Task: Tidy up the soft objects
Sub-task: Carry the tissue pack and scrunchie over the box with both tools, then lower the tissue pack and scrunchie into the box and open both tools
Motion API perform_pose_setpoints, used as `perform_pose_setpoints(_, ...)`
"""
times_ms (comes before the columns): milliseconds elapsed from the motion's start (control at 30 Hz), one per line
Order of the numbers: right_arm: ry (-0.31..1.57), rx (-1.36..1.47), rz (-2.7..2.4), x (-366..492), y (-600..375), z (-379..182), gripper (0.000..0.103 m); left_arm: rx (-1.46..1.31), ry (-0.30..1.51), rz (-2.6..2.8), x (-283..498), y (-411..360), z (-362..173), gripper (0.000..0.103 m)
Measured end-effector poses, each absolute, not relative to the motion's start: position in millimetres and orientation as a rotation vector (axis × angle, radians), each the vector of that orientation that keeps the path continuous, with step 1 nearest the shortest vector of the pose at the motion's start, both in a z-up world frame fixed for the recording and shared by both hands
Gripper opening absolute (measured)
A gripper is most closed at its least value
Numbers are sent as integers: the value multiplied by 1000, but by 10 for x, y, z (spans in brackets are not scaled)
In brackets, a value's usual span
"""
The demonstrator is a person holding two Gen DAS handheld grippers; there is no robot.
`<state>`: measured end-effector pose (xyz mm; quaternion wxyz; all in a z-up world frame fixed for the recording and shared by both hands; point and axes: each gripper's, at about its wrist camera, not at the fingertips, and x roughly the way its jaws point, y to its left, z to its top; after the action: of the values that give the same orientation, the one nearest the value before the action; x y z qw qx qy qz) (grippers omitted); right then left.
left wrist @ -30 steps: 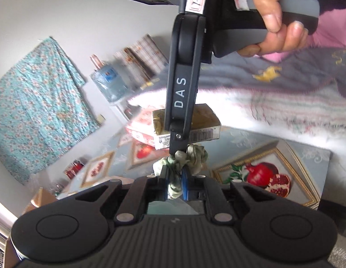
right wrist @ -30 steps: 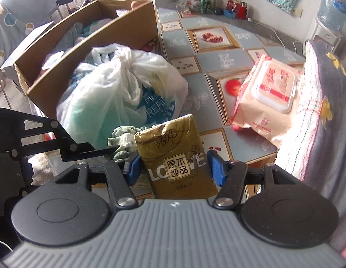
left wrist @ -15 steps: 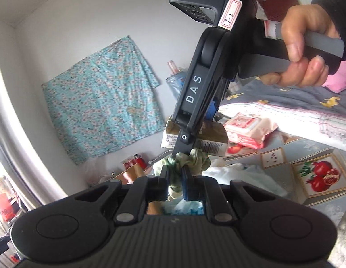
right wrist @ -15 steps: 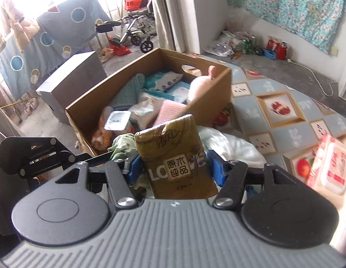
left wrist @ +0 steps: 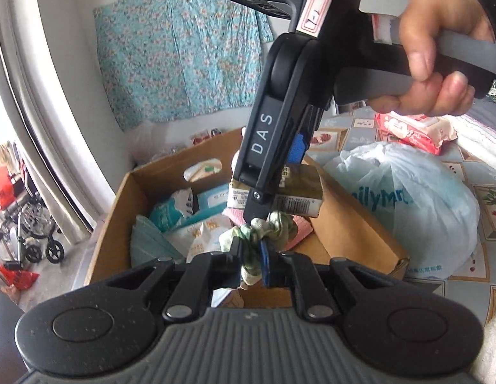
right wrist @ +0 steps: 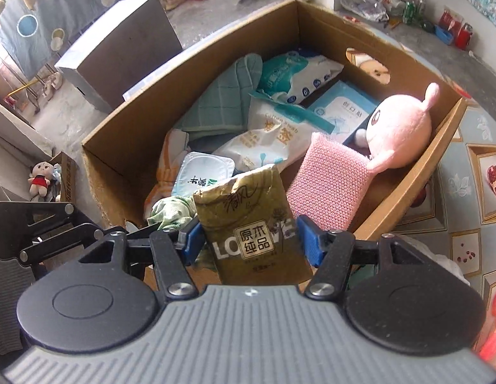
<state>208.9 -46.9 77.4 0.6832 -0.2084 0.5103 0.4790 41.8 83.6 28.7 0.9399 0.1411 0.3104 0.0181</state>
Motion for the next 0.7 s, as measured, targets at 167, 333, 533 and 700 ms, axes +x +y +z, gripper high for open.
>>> perform_pose_setpoints(167,1236,-512,1037,2186,-326,551,60,243,727,-28,487,1017,207,12)
perform_pose_setpoints(333,1280,-590,1012,2170,-229,379,61,150,851,-142,648,1229,125,13)
perform_pose_setpoints(533,1338,-696,988,2162,-76,182,61,51,976,-252,743,1436,49,16)
perform_pose_setpoints(700,1374,-776,967,2178,9,34,61,-69,1024,-294,816,1540,14,16)
